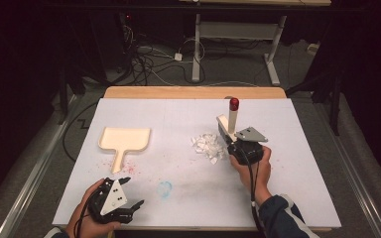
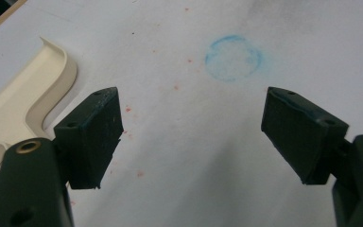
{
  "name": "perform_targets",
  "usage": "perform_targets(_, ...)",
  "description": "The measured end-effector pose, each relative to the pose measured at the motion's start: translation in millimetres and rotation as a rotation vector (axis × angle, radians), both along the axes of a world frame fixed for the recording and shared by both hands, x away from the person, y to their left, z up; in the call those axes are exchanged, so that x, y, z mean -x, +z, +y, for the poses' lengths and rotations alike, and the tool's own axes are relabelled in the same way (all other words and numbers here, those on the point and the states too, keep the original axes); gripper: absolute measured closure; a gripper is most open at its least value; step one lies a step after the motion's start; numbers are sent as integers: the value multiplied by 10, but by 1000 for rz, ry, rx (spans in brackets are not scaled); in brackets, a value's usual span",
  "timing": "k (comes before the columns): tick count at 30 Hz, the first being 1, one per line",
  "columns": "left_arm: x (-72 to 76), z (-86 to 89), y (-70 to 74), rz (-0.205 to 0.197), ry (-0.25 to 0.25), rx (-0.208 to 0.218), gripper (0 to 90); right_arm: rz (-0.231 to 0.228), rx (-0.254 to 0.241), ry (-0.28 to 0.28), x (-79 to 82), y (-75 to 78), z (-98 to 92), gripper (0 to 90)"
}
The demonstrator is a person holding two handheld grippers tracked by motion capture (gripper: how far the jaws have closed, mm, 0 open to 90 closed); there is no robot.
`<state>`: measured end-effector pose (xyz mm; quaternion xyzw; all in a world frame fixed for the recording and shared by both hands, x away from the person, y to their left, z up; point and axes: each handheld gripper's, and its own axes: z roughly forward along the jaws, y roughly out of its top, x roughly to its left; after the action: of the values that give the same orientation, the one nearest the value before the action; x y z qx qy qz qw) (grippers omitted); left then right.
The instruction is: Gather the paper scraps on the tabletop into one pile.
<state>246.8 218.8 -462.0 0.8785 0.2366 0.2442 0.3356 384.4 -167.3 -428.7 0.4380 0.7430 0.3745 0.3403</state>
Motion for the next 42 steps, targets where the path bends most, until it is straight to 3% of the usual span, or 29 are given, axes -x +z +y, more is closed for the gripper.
perform_targets(9,-18,11,-10,-1,7,-6,204,-16,-28,69,129,191,-251,676)
perform_targets(12,-22,37,-11,-1,17,0,204,-34,-7,106,182,264,-339,677)
perform_targets(15,-30,63,-10,-2,28,-3,204,-54,-6,118,228,332,-424,677)
perform_targets(18,-55,85,-6,2,37,6,204,-46,-48,127,265,376,-520,677)
perform_targets(22,-77,100,-25,9,39,3,204,-51,-48,129,338,408,-637,677)
perform_targets(25,-88,122,-33,16,43,1,204,-41,-40,109,412,408,-708,677)
perform_targets(35,-110,177,-35,12,74,6,204,-6,-20,121,574,289,-833,677)
perform_targets(42,-231,309,-78,31,193,14,209,-13,-15,184,647,211,-830,677)
